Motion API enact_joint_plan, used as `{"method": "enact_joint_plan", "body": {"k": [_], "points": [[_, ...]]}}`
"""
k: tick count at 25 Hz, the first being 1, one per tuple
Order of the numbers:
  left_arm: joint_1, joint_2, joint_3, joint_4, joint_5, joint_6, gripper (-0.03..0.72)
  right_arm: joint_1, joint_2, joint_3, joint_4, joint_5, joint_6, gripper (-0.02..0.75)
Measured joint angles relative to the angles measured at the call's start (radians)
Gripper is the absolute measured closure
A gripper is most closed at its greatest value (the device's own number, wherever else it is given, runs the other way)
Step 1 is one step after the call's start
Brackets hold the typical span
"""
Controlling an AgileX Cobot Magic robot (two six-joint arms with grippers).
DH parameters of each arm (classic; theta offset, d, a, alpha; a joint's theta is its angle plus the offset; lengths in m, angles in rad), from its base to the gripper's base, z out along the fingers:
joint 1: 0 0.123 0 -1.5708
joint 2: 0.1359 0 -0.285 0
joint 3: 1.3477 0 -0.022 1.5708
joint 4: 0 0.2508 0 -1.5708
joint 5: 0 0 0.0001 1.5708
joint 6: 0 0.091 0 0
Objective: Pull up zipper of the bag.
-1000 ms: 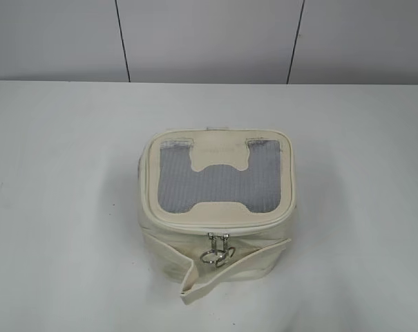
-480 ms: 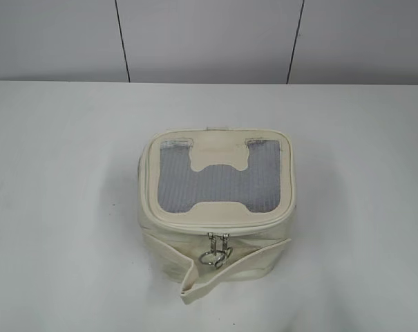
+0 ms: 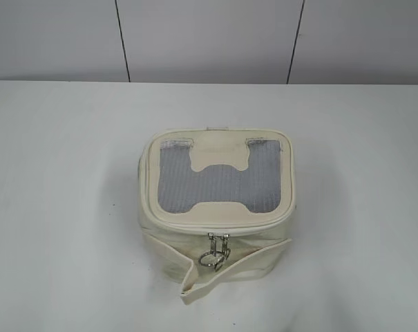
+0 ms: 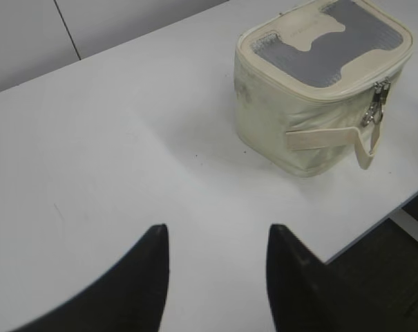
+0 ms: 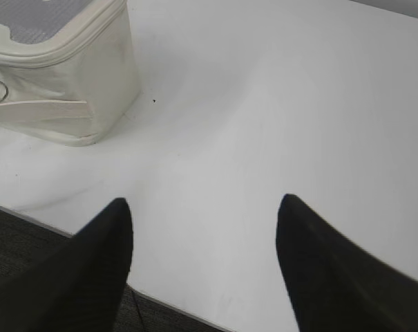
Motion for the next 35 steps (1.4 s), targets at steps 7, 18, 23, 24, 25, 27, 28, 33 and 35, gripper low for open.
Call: {"method": "enact_joint_plan", "body": {"k": [7,18,23,24,25,27,28,33,35], "points": [[0.023,0.000,0.000,0.000,0.000,0.000,0.327,-0.017,0.000,0.000,0.000,0.000,0.000,0.224],[0.462,-0.002,0.000,0.000,0.000,0.000,0.327,-0.307,-0.015,0.002,0.001,0.000,-0.001,0.224],[0.573,-0.005,0.000,0.000,0.000,0.000,0.327,-0.317,-0.015,0.002,0.001,0.000,-0.001,0.224],[0.579,-0.011,0.000,0.000,0.000,0.000,0.327,-0.317,-0.015,0.002,0.001,0.000,-0.001,0.224],[0.581,-0.028,0.000,0.000,-0.001,0.000,0.327,-0.317,-0.015,0.002,0.001,0.000,-0.001,0.224],[0.583,-0.051,0.000,0.000,-0.001,0.000,0.327,-0.317,-0.015,0.002,0.001,0.000,-0.001,0.224],[0.583,-0.052,0.000,0.000,0.000,0.000,0.327,-0.317,-0.015,0.002,0.002,0.000,-0.001,0.224],[0.583,-0.053,0.000,-0.005,0.000,0.000,0.327,-0.317,-0.015,0.002,0.001,0.000,-0.002,0.224],[0.583,-0.053,0.001,-0.005,0.000,0.000,0.327,-0.317,-0.015,0.002,0.001,0.000,-0.002,0.224]]}}
